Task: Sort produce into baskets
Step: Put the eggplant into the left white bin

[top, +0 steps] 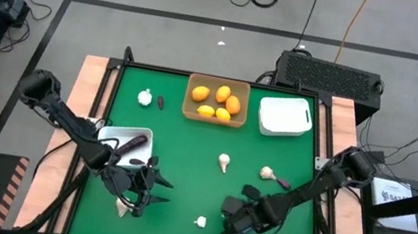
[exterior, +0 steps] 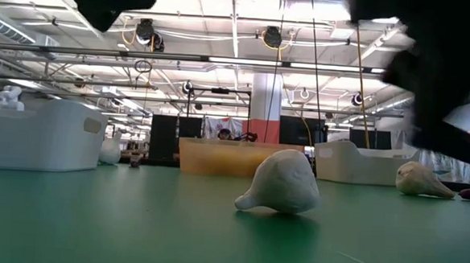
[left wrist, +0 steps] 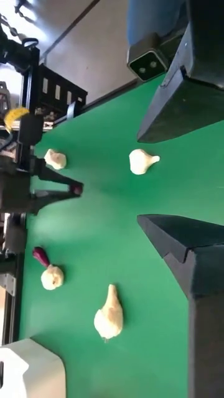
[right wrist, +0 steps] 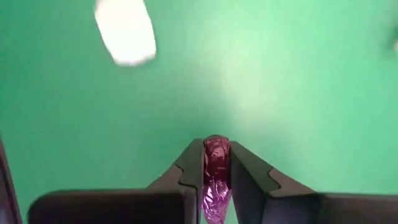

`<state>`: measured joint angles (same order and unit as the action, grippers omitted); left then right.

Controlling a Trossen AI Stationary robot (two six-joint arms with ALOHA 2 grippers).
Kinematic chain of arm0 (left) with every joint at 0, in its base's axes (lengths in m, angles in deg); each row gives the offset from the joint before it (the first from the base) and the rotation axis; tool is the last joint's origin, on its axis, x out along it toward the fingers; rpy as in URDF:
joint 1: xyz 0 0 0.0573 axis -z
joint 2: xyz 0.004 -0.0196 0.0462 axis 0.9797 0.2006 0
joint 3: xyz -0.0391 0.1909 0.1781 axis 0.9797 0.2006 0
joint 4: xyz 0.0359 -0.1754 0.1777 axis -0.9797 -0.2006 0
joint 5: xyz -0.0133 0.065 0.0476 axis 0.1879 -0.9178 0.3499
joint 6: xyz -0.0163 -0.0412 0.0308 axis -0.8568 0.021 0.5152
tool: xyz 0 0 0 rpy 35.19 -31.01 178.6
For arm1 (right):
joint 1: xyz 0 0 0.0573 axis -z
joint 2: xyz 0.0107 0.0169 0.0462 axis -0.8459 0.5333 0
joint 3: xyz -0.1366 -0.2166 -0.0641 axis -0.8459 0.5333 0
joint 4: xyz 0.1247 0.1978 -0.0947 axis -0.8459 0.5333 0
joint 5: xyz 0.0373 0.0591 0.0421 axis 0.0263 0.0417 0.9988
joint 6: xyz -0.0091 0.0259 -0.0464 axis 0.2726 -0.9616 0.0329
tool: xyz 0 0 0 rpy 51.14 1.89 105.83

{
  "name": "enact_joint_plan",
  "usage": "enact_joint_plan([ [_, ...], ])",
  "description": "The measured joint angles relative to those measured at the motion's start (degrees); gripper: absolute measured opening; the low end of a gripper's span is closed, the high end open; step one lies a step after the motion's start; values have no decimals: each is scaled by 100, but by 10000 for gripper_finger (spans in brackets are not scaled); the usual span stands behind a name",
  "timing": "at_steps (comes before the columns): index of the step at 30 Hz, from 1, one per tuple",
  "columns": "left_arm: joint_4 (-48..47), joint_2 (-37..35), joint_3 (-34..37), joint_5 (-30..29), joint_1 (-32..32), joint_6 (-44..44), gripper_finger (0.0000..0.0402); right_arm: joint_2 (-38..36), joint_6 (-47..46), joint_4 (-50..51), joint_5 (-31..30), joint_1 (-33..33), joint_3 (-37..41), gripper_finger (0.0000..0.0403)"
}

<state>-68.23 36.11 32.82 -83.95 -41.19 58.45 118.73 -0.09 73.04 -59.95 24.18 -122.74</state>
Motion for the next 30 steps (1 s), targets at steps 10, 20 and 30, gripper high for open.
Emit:
enact_joint_plan([
  [10, 1536, 852, -2, -195, -9, 500, 205, -4, 2281, -2593, -616, 563, -461, 48],
  [20, 2041, 901, -2, -441, -9, 845, 205, -11, 3463, -4224, -666, 620, -575, 48],
  [30, 2461, 901, -2, -421, -9, 1247, 205, -11, 3652, -4774, -1238, 655, -575, 48],
])
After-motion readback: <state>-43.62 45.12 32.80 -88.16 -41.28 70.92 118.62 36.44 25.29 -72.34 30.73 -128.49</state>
